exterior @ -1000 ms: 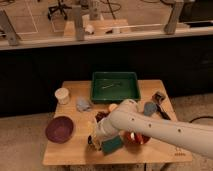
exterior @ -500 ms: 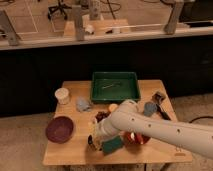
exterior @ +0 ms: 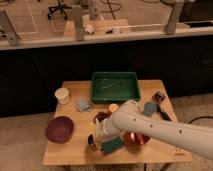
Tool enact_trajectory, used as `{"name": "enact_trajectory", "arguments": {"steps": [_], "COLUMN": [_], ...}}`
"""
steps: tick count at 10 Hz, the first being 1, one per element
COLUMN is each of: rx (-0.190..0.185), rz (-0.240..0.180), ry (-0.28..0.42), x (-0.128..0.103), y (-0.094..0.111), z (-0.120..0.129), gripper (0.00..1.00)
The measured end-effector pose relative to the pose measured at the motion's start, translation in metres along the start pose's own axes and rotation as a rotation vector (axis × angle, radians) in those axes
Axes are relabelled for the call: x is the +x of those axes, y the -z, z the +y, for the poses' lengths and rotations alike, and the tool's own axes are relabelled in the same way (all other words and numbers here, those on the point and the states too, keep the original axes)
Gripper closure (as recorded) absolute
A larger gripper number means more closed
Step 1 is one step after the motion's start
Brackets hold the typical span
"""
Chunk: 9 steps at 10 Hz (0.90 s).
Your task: Place banana in metal cup
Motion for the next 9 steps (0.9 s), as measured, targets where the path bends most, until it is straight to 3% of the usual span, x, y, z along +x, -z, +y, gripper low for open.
{"name": "enact_trajectory", "arguments": {"steps": [9], "rx": [0.033], "rz": [-0.021], "ry": [-0.048], "x": [-0.0003], "y": [0.0052], "z": [-0.0073], "gripper": [0.20]}}
